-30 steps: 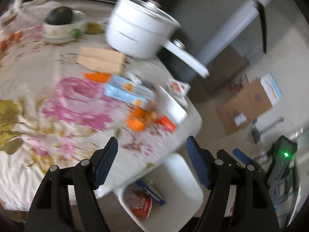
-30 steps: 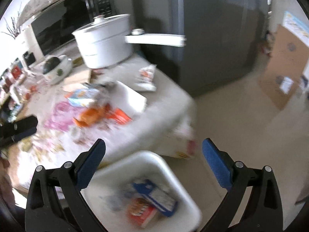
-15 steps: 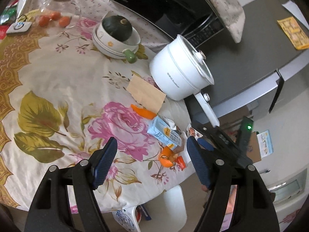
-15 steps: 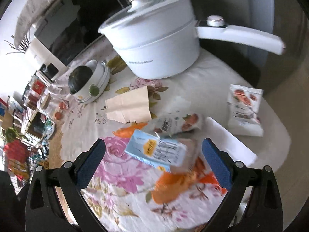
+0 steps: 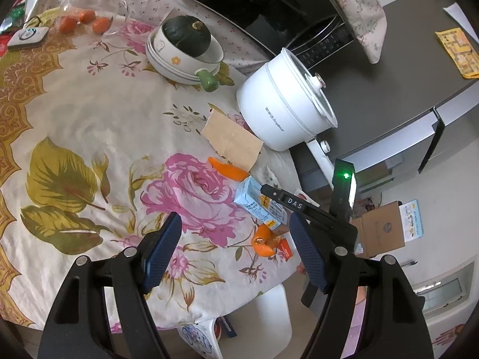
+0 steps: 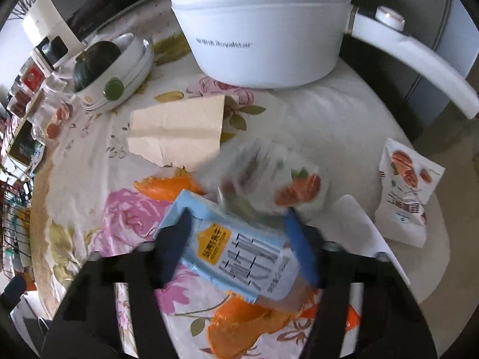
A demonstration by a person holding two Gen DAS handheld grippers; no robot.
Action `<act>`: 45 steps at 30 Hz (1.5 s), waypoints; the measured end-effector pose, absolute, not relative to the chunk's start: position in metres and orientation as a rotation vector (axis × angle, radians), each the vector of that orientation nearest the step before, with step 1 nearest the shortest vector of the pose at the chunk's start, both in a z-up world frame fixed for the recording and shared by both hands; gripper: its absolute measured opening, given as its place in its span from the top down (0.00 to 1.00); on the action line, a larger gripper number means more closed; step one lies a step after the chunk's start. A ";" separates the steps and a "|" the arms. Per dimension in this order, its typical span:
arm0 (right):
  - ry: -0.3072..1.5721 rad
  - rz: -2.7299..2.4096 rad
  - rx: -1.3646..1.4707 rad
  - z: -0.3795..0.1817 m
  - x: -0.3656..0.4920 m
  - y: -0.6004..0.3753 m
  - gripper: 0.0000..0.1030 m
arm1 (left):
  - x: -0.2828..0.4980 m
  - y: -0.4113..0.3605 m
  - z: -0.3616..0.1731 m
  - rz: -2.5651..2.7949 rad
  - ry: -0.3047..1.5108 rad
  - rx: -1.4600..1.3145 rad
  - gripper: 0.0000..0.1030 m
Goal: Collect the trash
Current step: 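Grasp the white pecan snack bag on the table with the right gripper, then grasp the blue milk carton with the left gripper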
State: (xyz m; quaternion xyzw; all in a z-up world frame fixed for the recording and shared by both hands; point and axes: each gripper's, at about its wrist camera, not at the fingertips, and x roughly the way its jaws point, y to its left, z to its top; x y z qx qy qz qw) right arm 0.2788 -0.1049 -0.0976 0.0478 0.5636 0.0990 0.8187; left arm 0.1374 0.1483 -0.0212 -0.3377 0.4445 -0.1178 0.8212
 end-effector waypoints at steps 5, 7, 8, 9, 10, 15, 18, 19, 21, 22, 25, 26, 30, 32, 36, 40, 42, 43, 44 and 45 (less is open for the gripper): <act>1.163 0.267 0.130 -0.087 0.276 -0.105 0.91 | 0.145 0.145 -0.029 -0.232 0.962 -0.726 0.29; 1.141 0.280 0.139 -0.082 0.273 -0.107 0.96 | 0.150 0.142 -0.035 -0.230 0.974 -0.743 0.29; 1.130 0.284 0.145 -0.079 0.271 -0.109 0.97 | 0.153 0.141 -0.038 -0.232 0.980 -0.757 0.29; 1.123 0.284 0.147 -0.078 0.270 -0.109 0.97 | 0.155 0.139 -0.039 -0.236 0.986 -0.769 0.29; 1.115 0.286 0.149 -0.076 0.270 -0.111 0.97 | 0.157 0.137 -0.042 -0.244 0.994 -0.782 0.29; 1.118 0.257 0.145 -0.074 0.281 -0.116 0.64 | 0.162 0.126 -0.045 -0.273 1.011 -0.795 0.29; 1.085 0.202 0.105 -0.073 0.289 -0.115 0.29 | 0.163 0.126 -0.046 -0.268 1.015 -0.790 0.29; 1.085 0.194 0.106 -0.074 0.294 -0.117 0.28 | 0.164 0.126 -0.047 -0.268 1.018 -0.792 0.29; 1.101 0.169 0.127 -0.077 0.304 -0.124 0.18 | 0.164 0.125 -0.048 -0.268 1.026 -0.788 0.29; 1.110 0.156 0.144 -0.080 0.309 -0.128 0.15 | 0.165 0.125 -0.049 -0.269 1.030 -0.784 0.29; 1.117 0.151 0.147 -0.085 0.321 -0.135 0.14 | 0.167 0.123 -0.051 -0.273 1.042 -0.773 0.29; 1.122 0.161 0.130 -0.087 0.324 -0.135 0.14 | 0.167 0.123 -0.051 -0.274 1.044 -0.771 0.29; 1.176 0.233 0.064 -0.103 0.331 -0.128 0.13 | 0.168 0.123 -0.055 -0.270 1.054 -0.765 0.29; 1.200 0.263 0.030 -0.112 0.331 -0.124 0.24 | 0.169 0.123 -0.057 -0.266 1.060 -0.762 0.29; 1.218 0.290 0.004 -0.122 0.328 -0.119 0.85 | 0.171 0.123 -0.060 -0.256 1.067 -0.759 0.29; 1.167 0.297 0.041 -0.111 0.323 -0.121 0.95 | 0.173 0.120 -0.063 -0.250 1.071 -0.758 0.29; 1.141 0.292 0.039 -0.105 0.320 -0.121 0.97 | 0.174 0.120 -0.063 -0.247 1.071 -0.760 0.29; 1.128 0.294 0.041 -0.101 0.318 -0.120 0.97 | 0.174 0.120 -0.064 -0.248 1.071 -0.762 0.29; 1.121 0.301 0.045 -0.098 0.317 -0.120 0.97 | 0.174 0.119 -0.063 -0.247 1.070 -0.762 0.29; 1.110 0.309 0.046 -0.093 0.315 -0.120 0.97 | 0.174 0.120 -0.063 -0.247 1.068 -0.762 0.29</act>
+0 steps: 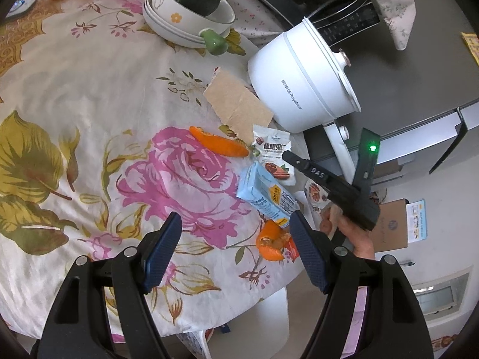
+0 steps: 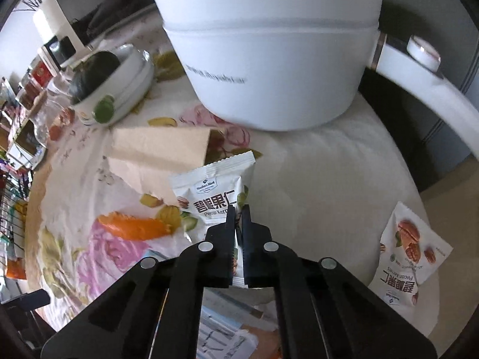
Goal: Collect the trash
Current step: 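Grasp the blue milk carton with the left gripper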
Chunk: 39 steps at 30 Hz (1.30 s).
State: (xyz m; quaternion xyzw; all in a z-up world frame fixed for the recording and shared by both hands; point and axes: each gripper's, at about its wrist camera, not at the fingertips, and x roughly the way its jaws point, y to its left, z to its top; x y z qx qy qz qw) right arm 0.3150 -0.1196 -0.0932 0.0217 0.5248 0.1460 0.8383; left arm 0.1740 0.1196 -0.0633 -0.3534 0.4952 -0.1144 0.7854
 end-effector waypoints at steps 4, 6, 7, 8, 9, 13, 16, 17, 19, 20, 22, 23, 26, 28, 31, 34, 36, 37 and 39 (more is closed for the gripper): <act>1.063 0.304 0.052 -0.077 0.311 -0.119 0.97 | 0.174 0.119 -0.063 -0.246 1.065 -0.765 0.29; 1.039 0.296 0.058 -0.070 0.307 -0.121 0.97 | 0.176 0.118 -0.064 -0.247 1.066 -0.767 0.29; 1.026 0.293 0.063 -0.066 0.306 -0.122 0.97 | 0.176 0.117 -0.064 -0.249 1.067 -0.768 0.29; 1.016 0.291 0.066 -0.063 0.305 -0.123 0.97 | 0.177 0.115 -0.064 -0.251 1.068 -0.768 0.29; 1.001 0.287 0.068 -0.058 0.303 -0.125 0.97 | 0.177 0.114 -0.065 -0.252 1.069 -0.767 0.29; 0.965 0.269 0.074 -0.045 0.301 -0.130 0.97 | 0.181 0.108 -0.068 -0.253 1.076 -0.770 0.29; 0.929 0.255 0.085 -0.035 0.293 -0.138 0.97 | 0.187 0.103 -0.074 -0.255 1.084 -0.797 0.29; 0.920 0.251 0.093 -0.032 0.290 -0.140 0.97 | 0.189 0.101 -0.076 -0.258 1.087 -0.809 0.29; 0.895 0.242 0.119 -0.026 0.283 -0.147 0.97 | 0.196 0.095 -0.085 -0.265 1.097 -0.856 0.29; 0.882 0.236 0.128 -0.024 0.279 -0.150 0.97 | 0.200 0.092 -0.090 -0.267 1.099 -0.879 0.29; 0.854 0.221 0.147 -0.019 0.270 -0.157 0.97 | 0.209 0.084 -0.099 -0.268 1.100 -0.928 0.29; 0.836 0.212 0.158 -0.016 0.264 -0.162 0.97 | 0.213 0.081 -0.103 -0.268 1.100 -0.948 0.29; 0.802 0.189 0.202 -0.012 0.248 -0.177 0.97 | 0.227 0.067 -0.118 -0.284 1.097 -1.041 0.29; 0.779 0.165 0.225 -0.011 0.236 -0.188 0.97 | 0.234 0.056 -0.129 -0.295 1.107 -1.094 0.29; 0.755 0.137 0.263 -0.013 0.216 -0.206 0.97 | 0.239 0.039 -0.150 -0.272 1.152 -1.154 0.29; 0.750 0.119 0.289 -0.018 0.201 -0.219 0.97 | 0.241 0.031 -0.154 -0.273 1.114 -1.188 0.29; 0.754 0.104 0.298 -0.022 0.195 -0.226 0.97 | 0.247 0.025 -0.154 -0.278 1.100 -1.188 0.29; 0.757 0.099 0.300 -0.024 0.194 -0.229 0.97 | 0.249 0.023 -0.154 -0.275 1.084 -1.191 0.30; 0.758 0.097 0.307 -0.024 0.192 -0.234 0.97 | 0.252 0.019 -0.153 -0.267 1.071 -1.175 0.34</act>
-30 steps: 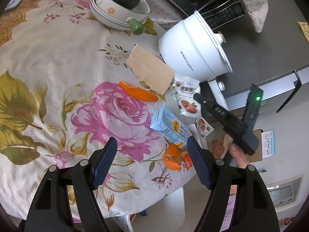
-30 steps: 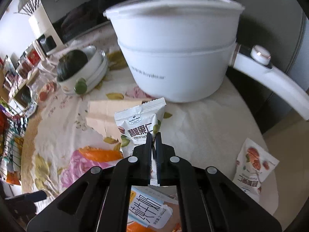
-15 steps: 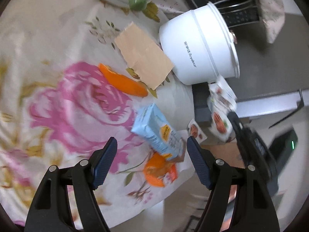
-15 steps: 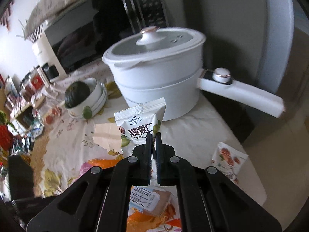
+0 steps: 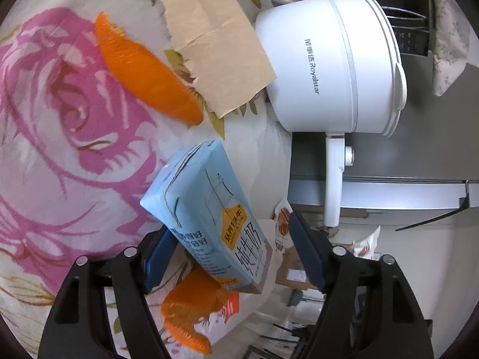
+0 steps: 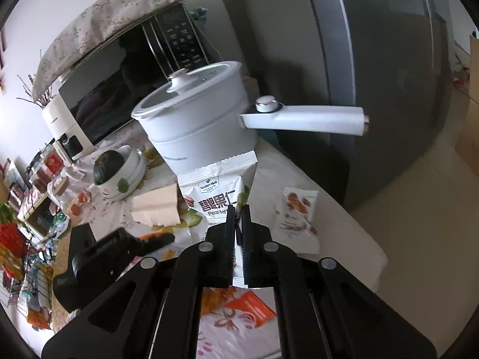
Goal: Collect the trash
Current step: 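Grasp the blue milk carton with the left gripper, then drop the pecan bag into the bin with the right gripper while the left gripper carries the carton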
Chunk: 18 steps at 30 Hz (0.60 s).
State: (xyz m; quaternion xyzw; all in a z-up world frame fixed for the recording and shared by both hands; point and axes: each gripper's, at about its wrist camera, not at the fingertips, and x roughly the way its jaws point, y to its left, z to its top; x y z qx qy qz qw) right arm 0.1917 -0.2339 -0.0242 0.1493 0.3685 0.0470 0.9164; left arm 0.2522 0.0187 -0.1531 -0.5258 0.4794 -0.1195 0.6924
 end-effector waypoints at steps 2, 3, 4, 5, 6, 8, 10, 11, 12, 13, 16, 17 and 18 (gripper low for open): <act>0.755 0.097 0.316 -0.024 0.189 -0.238 0.97 | 0.256 0.013 -0.157 -0.284 1.072 -1.174 0.57; 0.755 0.097 0.319 -0.024 0.188 -0.240 0.97 | 0.258 0.011 -0.160 -0.292 1.078 -1.175 0.66; 0.756 0.097 0.321 -0.025 0.186 -0.242 0.97 | 0.259 0.011 -0.162 -0.302 1.073 -1.189 0.69; 0.757 0.098 0.324 -0.026 0.185 -0.244 0.97 | 0.258 0.012 -0.164 -0.309 1.058 -1.206 0.70; 0.758 0.097 0.326 -0.026 0.184 -0.245 0.97 | 0.257 0.013 -0.163 -0.313 1.044 -1.212 0.72; 0.756 0.096 0.329 -0.026 0.181 -0.247 0.97 | 0.255 0.018 -0.157 -0.329 1.006 -1.209 0.76; 0.746 0.096 0.330 -0.023 0.177 -0.249 0.97 | 0.253 0.022 -0.143 -0.352 0.962 -1.192 0.76; 0.739 0.096 0.328 -0.020 0.174 -0.249 0.97 | 0.252 0.022 -0.137 -0.360 0.946 -1.181 0.76; 0.730 0.098 0.324 -0.017 0.170 -0.249 0.97 | 0.249 0.023 -0.128 -0.372 0.925 -1.164 0.76; 0.723 0.099 0.319 -0.014 0.167 -0.249 0.97 | 0.248 0.024 -0.122 -0.379 0.913 -1.153 0.76; 0.702 0.099 0.296 -0.006 0.154 -0.247 0.97 | 0.232 0.026 -0.092 -0.411 0.854 -1.078 0.76; 0.698 0.100 0.293 -0.005 0.150 -0.247 0.97 | 0.228 0.026 -0.085 -0.419 0.840 -1.056 0.76; 0.693 0.102 0.292 -0.003 0.144 -0.246 0.97 | 0.221 0.025 -0.075 -0.426 0.824 -1.028 0.76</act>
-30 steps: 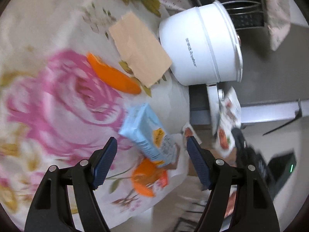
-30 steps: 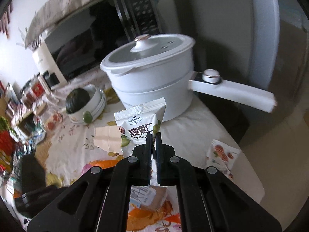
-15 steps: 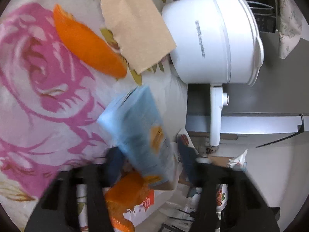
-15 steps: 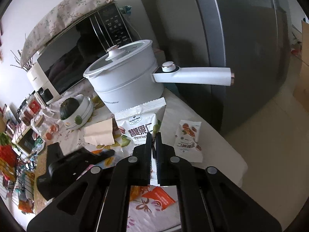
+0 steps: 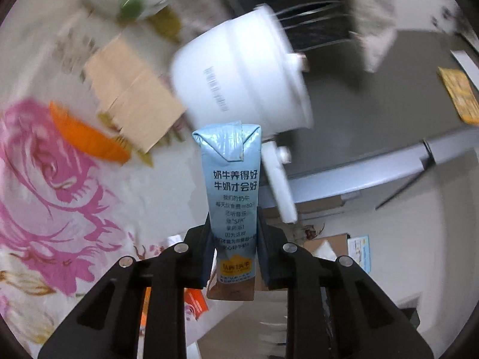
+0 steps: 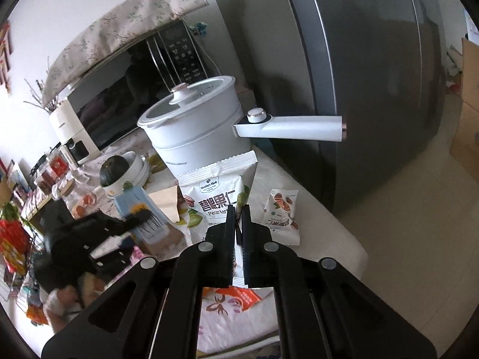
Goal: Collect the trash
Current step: 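Drop the pecan bag into the bin with the right gripper while the left gripper carries the carton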
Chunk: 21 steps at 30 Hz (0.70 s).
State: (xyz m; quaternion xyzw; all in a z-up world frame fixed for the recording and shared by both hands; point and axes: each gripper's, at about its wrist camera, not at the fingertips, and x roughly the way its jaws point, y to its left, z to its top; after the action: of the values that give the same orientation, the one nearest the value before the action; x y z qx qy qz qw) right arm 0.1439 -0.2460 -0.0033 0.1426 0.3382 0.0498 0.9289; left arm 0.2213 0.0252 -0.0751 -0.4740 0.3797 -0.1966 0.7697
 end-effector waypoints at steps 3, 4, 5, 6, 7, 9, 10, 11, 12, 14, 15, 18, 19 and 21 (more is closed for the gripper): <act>0.684 0.108 0.288 -0.001 0.126 -0.245 0.97 | 0.202 0.021 -0.052 -0.442 0.785 -0.956 0.76; 0.682 0.110 0.286 0.000 0.121 -0.244 0.97 | 0.196 0.020 -0.046 -0.448 0.776 -0.936 0.76; 0.680 0.111 0.284 0.000 0.115 -0.243 0.97 | 0.189 0.018 -0.039 -0.455 0.765 -0.913 0.76; 0.678 0.112 0.281 0.001 0.107 -0.242 0.97 | 0.181 0.018 -0.032 -0.460 0.758 -0.892 0.76; 0.678 0.112 0.278 0.001 0.100 -0.241 0.97 | 0.172 0.017 -0.026 -0.465 0.751 -0.863 0.76; 0.679 0.114 0.267 0.000 0.085 -0.239 0.97 | 0.159 0.013 -0.017 -0.475 0.743 -0.815 0.76; 0.680 0.113 0.259 0.000 0.080 -0.237 0.97 | 0.154 0.012 -0.013 -0.480 0.739 -0.800 0.76; 0.683 0.111 0.248 -0.001 0.072 -0.236 0.97 | 0.144 0.011 -0.010 -0.484 0.736 -0.766 0.76; 0.690 0.110 0.233 -0.003 0.063 -0.233 0.97 | 0.139 0.009 -0.011 -0.486 0.736 -0.744 0.76; 0.702 0.110 0.208 -0.007 0.049 -0.229 0.97 | 0.124 0.006 -0.009 -0.495 0.746 -0.686 0.76; 0.715 0.109 0.186 -0.012 0.039 -0.226 0.97 | 0.117 0.004 -0.008 -0.501 0.751 -0.663 0.76; 0.755 0.105 0.136 -0.025 0.017 -0.220 0.97 | 0.096 -0.001 -0.010 -0.521 0.762 -0.592 0.76; 0.769 0.105 0.127 -0.029 0.011 -0.219 0.97 | 0.088 -0.004 -0.012 -0.528 0.766 -0.564 0.76; 0.819 0.108 0.099 -0.043 -0.001 -0.216 0.97 | 0.074 -0.007 -0.014 -0.539 0.776 -0.522 0.76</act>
State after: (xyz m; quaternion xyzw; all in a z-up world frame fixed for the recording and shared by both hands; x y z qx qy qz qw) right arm -0.0014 -0.2161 -0.0434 0.0482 0.3977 0.0523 0.9148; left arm 0.0736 -0.0073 -0.0143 -0.2484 0.3694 -0.2566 0.8579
